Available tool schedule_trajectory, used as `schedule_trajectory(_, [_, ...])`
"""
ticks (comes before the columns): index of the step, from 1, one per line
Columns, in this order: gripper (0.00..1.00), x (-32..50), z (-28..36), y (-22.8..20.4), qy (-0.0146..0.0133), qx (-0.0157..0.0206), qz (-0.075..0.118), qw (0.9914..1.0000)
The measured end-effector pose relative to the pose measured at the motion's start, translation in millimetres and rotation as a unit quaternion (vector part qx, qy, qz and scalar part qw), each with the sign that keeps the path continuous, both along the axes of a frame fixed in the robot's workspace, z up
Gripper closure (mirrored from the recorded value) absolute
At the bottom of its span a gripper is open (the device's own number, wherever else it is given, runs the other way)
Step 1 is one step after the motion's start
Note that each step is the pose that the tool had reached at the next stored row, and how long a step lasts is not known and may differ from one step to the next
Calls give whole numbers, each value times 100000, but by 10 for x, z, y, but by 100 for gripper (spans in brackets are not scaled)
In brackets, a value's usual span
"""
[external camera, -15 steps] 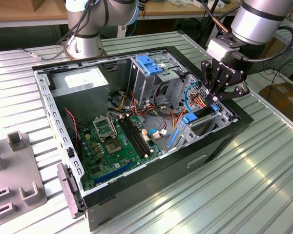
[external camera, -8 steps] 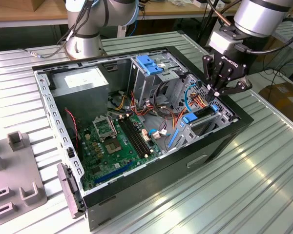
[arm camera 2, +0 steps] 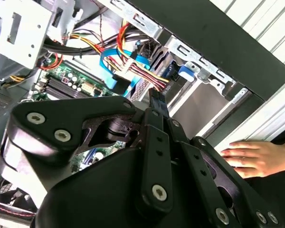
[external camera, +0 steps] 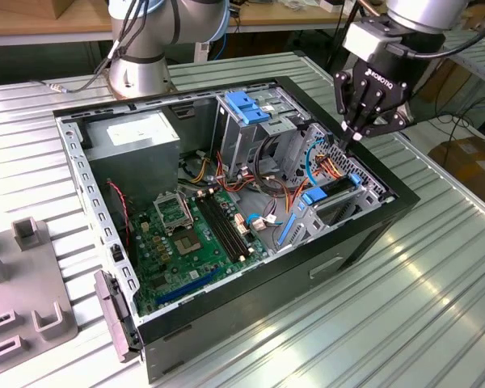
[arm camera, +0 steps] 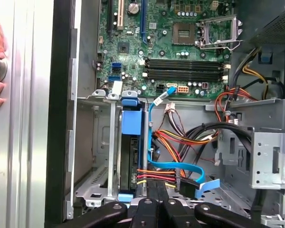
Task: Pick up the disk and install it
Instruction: 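Insert the second disk wire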
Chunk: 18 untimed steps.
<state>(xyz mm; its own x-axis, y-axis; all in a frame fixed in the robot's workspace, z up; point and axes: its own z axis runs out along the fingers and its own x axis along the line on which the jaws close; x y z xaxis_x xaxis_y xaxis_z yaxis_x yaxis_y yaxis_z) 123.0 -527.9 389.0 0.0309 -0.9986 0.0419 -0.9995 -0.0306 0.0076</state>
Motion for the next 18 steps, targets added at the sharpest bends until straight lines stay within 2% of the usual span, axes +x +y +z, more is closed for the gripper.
schedule_trajectory(4, [90, 0, 20, 70, 53, -8, -1, 100000])
schedule_trajectory(8, [90, 0, 44, 191, 133, -23, 2, 100000])
schedule_trajectory(12, [90, -4, 47, 262, 208, -38, 20, 100000])
schedule_trajectory(13, [90, -18, 46, 305, 212, -196, 29, 100000])
schedule_trajectory(15, [90, -32, 43, 329, 214, -297, 48, 99999])
schedule_trajectory(18, [90, -35, 45, 332, 210, -354, 49, 99999])
